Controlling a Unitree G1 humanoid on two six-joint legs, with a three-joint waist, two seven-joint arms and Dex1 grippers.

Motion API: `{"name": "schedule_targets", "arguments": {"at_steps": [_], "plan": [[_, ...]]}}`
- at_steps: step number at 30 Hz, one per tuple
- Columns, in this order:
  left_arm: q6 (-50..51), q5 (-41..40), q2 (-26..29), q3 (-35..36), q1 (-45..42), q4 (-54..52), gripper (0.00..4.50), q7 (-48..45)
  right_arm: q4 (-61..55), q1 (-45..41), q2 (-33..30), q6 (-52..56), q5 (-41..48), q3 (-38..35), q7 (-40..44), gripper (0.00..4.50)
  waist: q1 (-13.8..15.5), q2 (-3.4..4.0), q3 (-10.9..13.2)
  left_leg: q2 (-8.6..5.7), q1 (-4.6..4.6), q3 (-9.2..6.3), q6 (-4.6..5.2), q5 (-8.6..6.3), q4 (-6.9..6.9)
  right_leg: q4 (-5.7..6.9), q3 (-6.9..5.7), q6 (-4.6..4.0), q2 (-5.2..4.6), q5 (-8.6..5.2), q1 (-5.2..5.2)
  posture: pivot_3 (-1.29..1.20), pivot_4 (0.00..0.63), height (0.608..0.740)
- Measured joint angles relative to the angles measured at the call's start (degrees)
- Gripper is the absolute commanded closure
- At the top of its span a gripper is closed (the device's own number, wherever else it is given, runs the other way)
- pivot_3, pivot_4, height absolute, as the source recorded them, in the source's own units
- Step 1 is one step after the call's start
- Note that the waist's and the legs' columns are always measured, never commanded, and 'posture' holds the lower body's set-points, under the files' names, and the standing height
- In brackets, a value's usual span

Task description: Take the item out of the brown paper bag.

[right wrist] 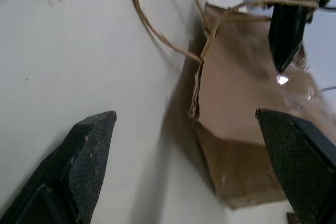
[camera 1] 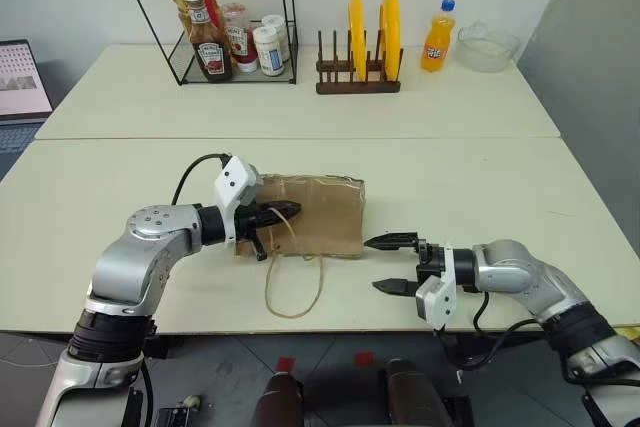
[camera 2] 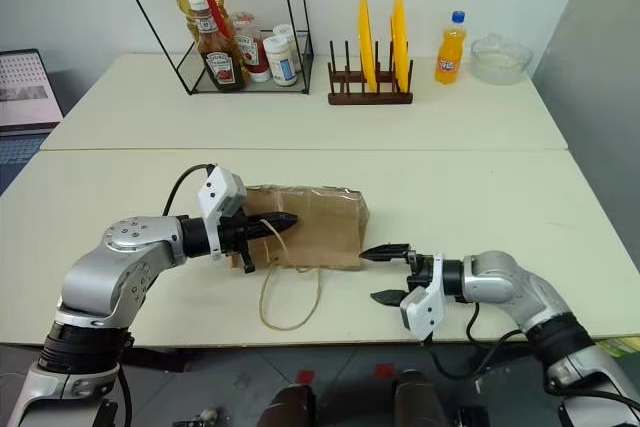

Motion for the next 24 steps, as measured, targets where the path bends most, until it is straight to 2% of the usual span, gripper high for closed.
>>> {"name": "schedule_targets", "arguments": {"at_steps": [6,13,24], "plan": [[3.0,-2.6,-0.5,1.3,-1.1,-0.2,4.47,2.2,3.8,-3.9,4.5,-6.5,-14.7,0.7,-12.3,0.00,-0.1,-0.07,0.0,0.00,0.26,-0.01,0.00,0.00,-0.06,0.01,0.03,-0.03,0.00,-0.02,0.19,0.00,0.150,0.740],[5.3,-4.6,-0.5,1.6,-1.2,-1.0,4.47,4.1,4.9,-11.7,8.6,-1.3,-33.3,7.9,-29.1,0.00,-0.4,-0.43,-0.3,0.01,0.52,-0.03,0.03,-0.01,-0.09,0.06,0.10,-0.05,0.05,-0.01,0.35,0.00,0.150,0.740],[7.2,-6.9,-0.5,2.9,-1.1,-1.7,4.47,5.7,10.2,-18.6,11.3,6.5,-42.6,18.1,-45.7,0.00,-0.8,-0.59,-0.4,0.03,1.36,-0.02,0.05,-0.03,-0.41,0.01,0.18,-0.22,0.07,-0.12,1.08,0.00,0.150,0.740]]}}
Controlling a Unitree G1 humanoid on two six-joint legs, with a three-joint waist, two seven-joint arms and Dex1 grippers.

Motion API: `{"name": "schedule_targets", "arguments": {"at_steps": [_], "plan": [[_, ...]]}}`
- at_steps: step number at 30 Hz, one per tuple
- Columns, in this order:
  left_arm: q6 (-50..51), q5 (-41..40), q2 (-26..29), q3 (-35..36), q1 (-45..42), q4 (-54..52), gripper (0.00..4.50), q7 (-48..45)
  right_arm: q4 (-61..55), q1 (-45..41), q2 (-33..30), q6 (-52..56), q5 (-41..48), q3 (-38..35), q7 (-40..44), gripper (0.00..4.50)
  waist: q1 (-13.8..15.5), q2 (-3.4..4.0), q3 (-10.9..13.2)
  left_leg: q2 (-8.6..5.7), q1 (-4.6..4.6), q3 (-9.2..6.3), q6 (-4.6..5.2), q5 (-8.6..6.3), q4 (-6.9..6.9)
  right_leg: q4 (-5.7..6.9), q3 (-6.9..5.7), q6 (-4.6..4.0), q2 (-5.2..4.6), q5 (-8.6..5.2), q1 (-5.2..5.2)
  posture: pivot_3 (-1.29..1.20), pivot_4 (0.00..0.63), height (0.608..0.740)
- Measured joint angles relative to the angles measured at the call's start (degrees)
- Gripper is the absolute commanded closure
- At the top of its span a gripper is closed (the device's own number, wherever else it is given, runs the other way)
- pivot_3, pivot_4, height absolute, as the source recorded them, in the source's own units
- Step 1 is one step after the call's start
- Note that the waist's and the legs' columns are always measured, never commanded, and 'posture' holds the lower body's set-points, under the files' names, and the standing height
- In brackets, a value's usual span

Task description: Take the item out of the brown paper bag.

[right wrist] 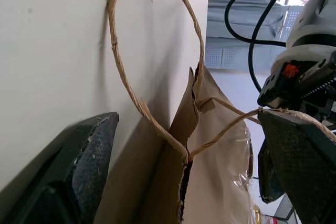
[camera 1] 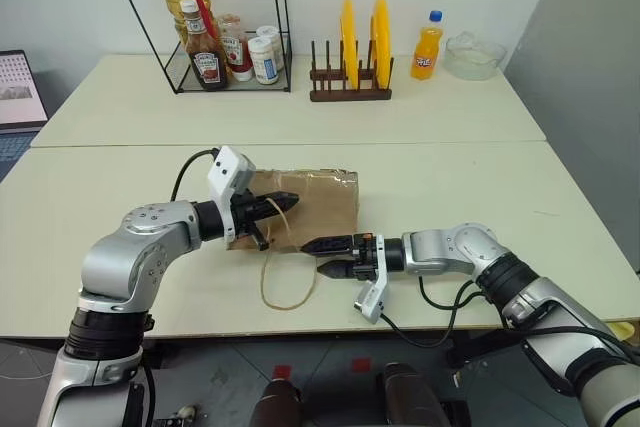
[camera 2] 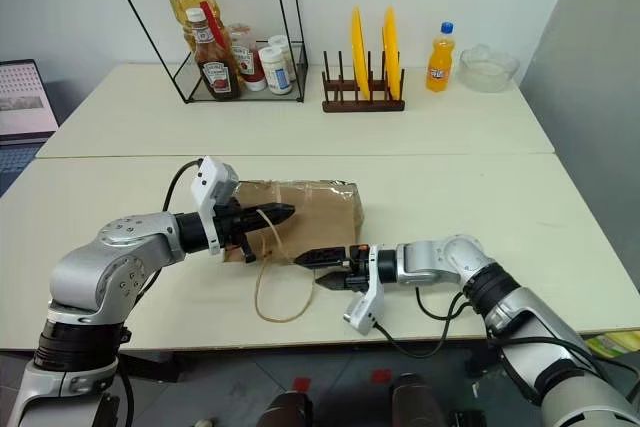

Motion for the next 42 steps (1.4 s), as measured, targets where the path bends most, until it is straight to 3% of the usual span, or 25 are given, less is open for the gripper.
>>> {"name": "schedule_targets", "arguments": {"at_steps": [9,12,16,33,39,41,42], "plan": [[1.0,-0.6,0.0,0.5,0.1,0.0,4.47,0.9,1.5,-1.0,-0.7,1.1,-1.1,3.2,-6.8,0.00,-0.1,-0.01,0.0,0.00,-0.05,-0.02,0.00,0.00,-0.06,-0.05,-0.04,-0.01,0.00,-0.01,0.00,0.00,0.150,0.740],[0.9,-0.5,0.1,0.5,0.5,0.0,4.50,0.9,1.1,-1.0,-1.2,0.6,-0.6,3.6,-7.1,0.63,0.2,-0.01,0.0,0.00,-0.08,-0.02,0.00,0.00,-0.12,-0.16,-0.06,-0.01,0.00,-0.01,0.00,0.00,0.150,0.740],[0.9,-0.5,0.1,0.5,0.5,0.0,4.50,0.9,0.9,-0.8,-1.4,0.5,0.0,4.0,-7.0,2.04,0.8,-0.02,0.0,0.00,-0.10,-0.02,0.00,0.00,-0.25,-0.32,-0.08,-0.01,-0.01,-0.01,-0.01,0.00,0.150,0.740],[0.9,-0.6,0.3,0.5,0.3,0.0,4.50,0.9,3.9,-1.5,3.3,2.0,1.3,4.5,-4.6,2.04,0.2,-0.07,0.0,0.07,-0.04,-0.03,0.00,0.00,-0.44,-0.31,-0.12,-0.08,0.01,-0.06,-0.04,0.00,0.150,0.740],[0.9,-0.6,0.3,0.5,0.2,0.0,4.50,0.9,3.7,-1.4,2.8,2.0,3.2,4.3,-3.8,4.00,0.2,-0.07,0.0,0.06,-0.04,-0.03,0.00,0.00,-0.44,-0.32,-0.12,-0.08,0.01,-0.06,-0.04,0.00,0.150,0.740],[0.9,-0.6,0.3,0.5,0.1,0.1,4.50,0.9,3.1,-1.3,2.1,2.0,4.2,3.9,-3.5,4.49,0.2,-0.08,0.0,0.06,-0.03,-0.03,0.00,0.00,-0.44,-0.31,-0.12,-0.08,0.01,-0.06,-0.04,0.00,0.150,0.740],[0.9,-0.6,0.3,0.5,0.0,0.1,4.50,0.9,2.7,-1.2,1.9,2.0,4.8,3.9,-3.0,4.49,0.2,-0.08,0.0,0.06,-0.02,-0.03,0.00,0.00,-0.44,-0.31,-0.12,-0.08,0.01,-0.06,-0.03,0.00,0.150,0.740]]}}
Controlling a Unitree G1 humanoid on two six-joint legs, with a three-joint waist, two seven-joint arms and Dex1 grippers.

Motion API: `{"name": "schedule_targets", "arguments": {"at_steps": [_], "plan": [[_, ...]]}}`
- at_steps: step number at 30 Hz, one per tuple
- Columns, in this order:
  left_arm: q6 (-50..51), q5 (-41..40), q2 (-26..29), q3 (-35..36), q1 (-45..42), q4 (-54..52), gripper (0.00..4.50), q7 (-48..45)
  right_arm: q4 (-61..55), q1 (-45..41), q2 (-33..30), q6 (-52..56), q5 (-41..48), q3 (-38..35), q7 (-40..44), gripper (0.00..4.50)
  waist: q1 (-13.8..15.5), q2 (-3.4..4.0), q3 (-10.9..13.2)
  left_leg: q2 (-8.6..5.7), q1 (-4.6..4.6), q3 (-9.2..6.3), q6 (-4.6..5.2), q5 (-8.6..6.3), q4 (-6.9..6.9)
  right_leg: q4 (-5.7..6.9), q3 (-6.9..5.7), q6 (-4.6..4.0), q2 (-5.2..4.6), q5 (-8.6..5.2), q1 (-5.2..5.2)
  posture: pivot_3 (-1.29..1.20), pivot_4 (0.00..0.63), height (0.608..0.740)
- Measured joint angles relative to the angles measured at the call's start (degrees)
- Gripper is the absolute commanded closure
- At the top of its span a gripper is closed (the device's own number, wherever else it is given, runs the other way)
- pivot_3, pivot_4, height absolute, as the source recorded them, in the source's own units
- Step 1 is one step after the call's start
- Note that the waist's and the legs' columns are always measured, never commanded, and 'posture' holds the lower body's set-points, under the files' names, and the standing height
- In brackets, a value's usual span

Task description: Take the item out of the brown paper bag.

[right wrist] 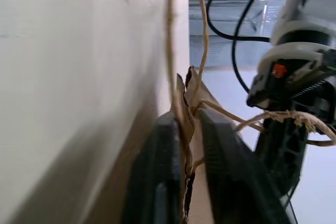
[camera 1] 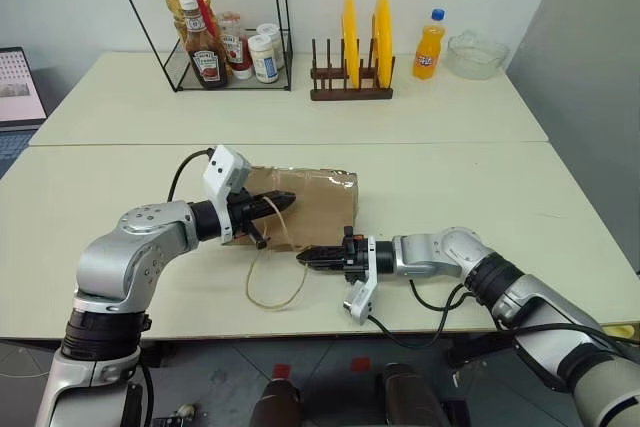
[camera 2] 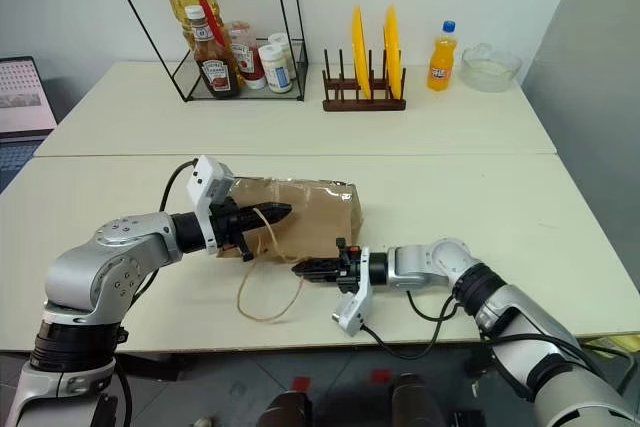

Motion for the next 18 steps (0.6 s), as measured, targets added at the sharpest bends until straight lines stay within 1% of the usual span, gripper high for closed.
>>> {"name": "schedule_targets", "arguments": {"at_steps": [3,6,8,12,14,18], "plan": [[0.1,0.0,0.0,0.0,-1.1,0.6,4.50,0.0,0.0,0.4,-0.2,0.2,1.9,-0.2,2.3,4.49,0.1,-0.01,0.0,0.00,-0.02,0.00,0.00,0.00,0.00,-0.01,-0.01,0.00,0.00,0.00,0.01,0.00,0.150,0.740],[0.5,-0.6,0.0,0.2,-3.7,1.3,4.50,0.0,-0.2,1.0,-0.5,-0.3,5.5,-0.7,6.3,4.49,0.4,-0.02,0.0,0.00,-0.06,0.00,0.00,0.00,0.00,-0.06,-0.02,0.01,0.00,0.00,0.01,0.00,0.150,0.740],[1.5,-0.7,0.1,0.2,-6.5,2.6,4.50,0.2,-0.2,1.1,-0.8,-1.3,9.7,-0.9,12.0,4.49,0.7,-0.02,0.0,0.00,-0.07,0.00,0.00,0.00,0.00,-0.13,-0.04,0.02,0.00,-0.01,0.05,0.00,0.150,0.740],[3.7,-0.7,0.0,0.0,-13.0,7.5,4.50,1.8,-0.4,2.1,-2.6,-2.9,22.1,-0.4,28.6,4.49,1.0,-0.02,0.0,0.00,-0.07,-0.10,-0.01,-0.02,-0.05,-0.65,-0.20,0.12,-0.01,0.04,0.37,0.00,0.150,0.740],[5.2,-0.7,0.0,0.0,-15.9,9.4,4.50,2.5,-0.5,2.3,-2.8,-2.7,25.7,-0.4,33.9,4.49,1.2,-0.04,0.0,-0.03,-0.18,-0.10,-0.02,-0.02,-0.05,-0.89,-0.15,0.16,-0.01,0.06,0.45,0.00,0.150,0.740],[7.1,-1.0,-0.3,0.1,-22.8,11.7,4.50,3.1,-1.5,2.3,-2.6,-1.6,28.1,-0.5,40.0,4.49,1.7,-0.10,-0.1,-0.04,-0.23,-0.11,-0.09,-0.02,-0.08,-1.01,-0.16,0.24,-0.01,0.02,0.49,0.00,0.150,0.740]]}}
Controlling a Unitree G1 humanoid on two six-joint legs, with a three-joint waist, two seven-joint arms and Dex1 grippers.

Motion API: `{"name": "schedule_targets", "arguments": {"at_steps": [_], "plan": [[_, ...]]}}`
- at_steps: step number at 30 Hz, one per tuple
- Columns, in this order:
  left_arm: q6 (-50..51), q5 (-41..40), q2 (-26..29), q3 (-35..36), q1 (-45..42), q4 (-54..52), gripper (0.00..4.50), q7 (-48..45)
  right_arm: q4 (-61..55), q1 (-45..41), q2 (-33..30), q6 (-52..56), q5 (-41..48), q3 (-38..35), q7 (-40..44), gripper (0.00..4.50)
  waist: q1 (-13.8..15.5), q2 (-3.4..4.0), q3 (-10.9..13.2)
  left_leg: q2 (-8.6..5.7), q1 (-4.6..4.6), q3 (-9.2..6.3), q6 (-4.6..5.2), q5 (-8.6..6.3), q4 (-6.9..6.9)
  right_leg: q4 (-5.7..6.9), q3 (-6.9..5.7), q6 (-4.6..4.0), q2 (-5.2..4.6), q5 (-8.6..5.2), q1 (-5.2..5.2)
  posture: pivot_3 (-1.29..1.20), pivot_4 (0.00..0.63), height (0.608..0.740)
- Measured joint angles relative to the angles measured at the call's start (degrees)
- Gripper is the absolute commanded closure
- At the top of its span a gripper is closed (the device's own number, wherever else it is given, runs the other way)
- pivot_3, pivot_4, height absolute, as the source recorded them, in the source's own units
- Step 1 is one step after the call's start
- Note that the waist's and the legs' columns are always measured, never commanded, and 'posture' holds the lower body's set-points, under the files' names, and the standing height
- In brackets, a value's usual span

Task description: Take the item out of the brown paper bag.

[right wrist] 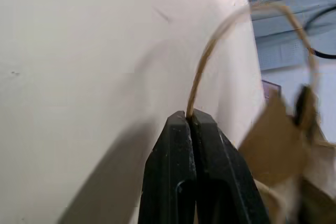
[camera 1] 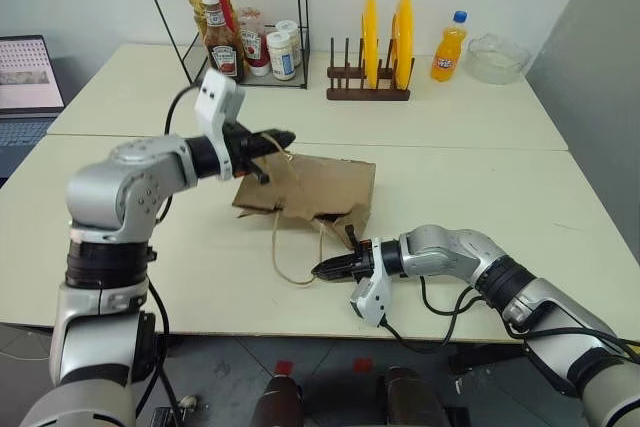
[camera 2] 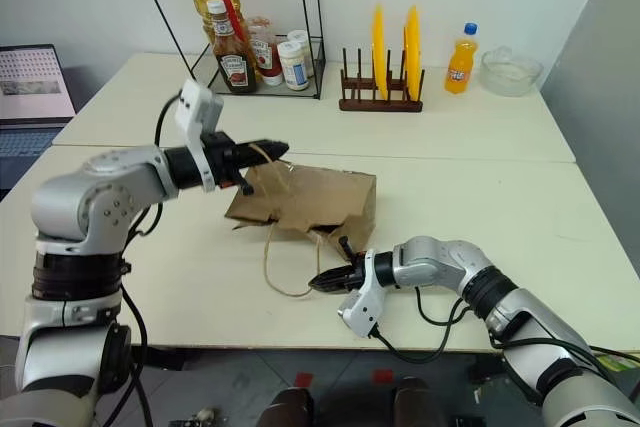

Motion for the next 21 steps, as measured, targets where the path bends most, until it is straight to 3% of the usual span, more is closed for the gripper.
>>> {"name": "schedule_targets", "arguments": {"at_steps": [11,21], "plan": [[2.7,0.0,-2.7,0.3,-11.3,6.6,4.50,2.5,-0.2,0.1,0.6,1.6,0.3,-0.6,2.8,4.49,0.4,-0.05,0.0,0.00,0.06,0.01,-0.05,0.03,-0.01,0.04,0.01,0.04,0.00,-0.01,0.02,0.00,0.150,0.740],[1.8,0.0,-5.0,1.7,-14.8,10.2,4.50,3.3,-1.9,1.0,0.6,4.0,0.3,-1.4,5.0,4.49,0.5,-0.19,-0.1,0.00,0.08,0.00,-0.11,0.06,-0.01,0.04,0.00,0.05,0.00,-0.01,0.06,0.00,0.150,0.740]]}}
